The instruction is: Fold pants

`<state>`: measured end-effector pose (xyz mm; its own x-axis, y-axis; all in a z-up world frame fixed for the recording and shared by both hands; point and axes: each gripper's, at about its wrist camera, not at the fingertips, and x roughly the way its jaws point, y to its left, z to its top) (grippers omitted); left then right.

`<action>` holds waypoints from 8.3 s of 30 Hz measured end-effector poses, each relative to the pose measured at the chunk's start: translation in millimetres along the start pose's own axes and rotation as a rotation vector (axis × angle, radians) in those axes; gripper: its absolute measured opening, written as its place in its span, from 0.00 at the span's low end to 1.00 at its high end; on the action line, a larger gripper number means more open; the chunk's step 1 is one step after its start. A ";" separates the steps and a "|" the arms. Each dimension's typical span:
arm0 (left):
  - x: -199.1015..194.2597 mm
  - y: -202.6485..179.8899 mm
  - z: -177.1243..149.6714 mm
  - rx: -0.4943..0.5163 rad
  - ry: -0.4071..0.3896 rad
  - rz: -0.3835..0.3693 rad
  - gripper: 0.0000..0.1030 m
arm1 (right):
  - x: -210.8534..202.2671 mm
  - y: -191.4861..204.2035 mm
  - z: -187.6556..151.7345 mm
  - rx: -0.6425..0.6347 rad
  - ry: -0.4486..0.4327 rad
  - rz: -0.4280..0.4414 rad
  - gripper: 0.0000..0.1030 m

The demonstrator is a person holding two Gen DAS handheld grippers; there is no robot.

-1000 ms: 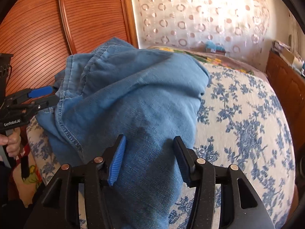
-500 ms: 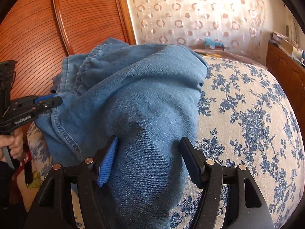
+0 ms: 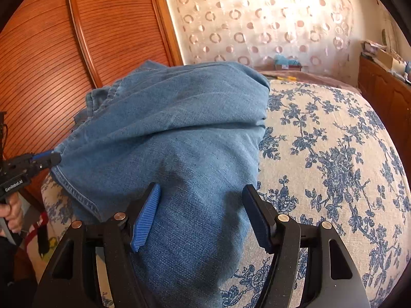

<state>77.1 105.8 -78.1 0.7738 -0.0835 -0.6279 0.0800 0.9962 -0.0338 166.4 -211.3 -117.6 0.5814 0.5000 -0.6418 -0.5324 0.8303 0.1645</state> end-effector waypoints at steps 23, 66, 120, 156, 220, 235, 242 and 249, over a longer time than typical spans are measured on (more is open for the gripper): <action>27.1 -13.5 79.2 0.073 -0.056 -0.060 0.69 | 4.7 10.8 -2.3 -0.046 0.008 -0.033 0.66; 55.0 47.9 141.5 -0.025 -0.066 0.073 0.06 | -1.4 14.6 -7.0 -0.060 -0.003 -0.026 0.66; 53.6 21.1 -8.0 -0.009 0.108 -0.018 0.50 | -76.5 40.2 -27.3 -0.059 0.109 0.067 0.09; 54.2 25.6 -18.3 -0.010 0.046 -0.034 0.50 | 74.8 -56.4 89.0 -0.090 0.132 -0.099 0.31; 40.3 47.6 -23.0 -0.114 0.083 -0.028 0.65 | -42.0 14.5 -33.1 0.026 0.154 0.019 0.58; 38.8 52.0 -24.6 -0.174 0.087 -0.074 0.66 | -38.8 16.1 -49.2 0.023 0.146 -0.005 0.62; 30.1 52.1 -21.1 -0.195 0.046 -0.103 0.66 | -39.3 15.8 -50.6 0.022 0.135 -0.009 0.62; 43.9 47.8 -23.7 -0.183 0.095 -0.081 0.66 | -40.2 16.0 -52.8 0.028 0.119 -0.010 0.59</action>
<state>100.0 150.2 -125.7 0.7065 -0.1689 -0.6873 0.0174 0.9749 -0.2218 102.0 -231.1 -128.7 0.5091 0.4601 -0.7274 -0.5083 0.8427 0.1772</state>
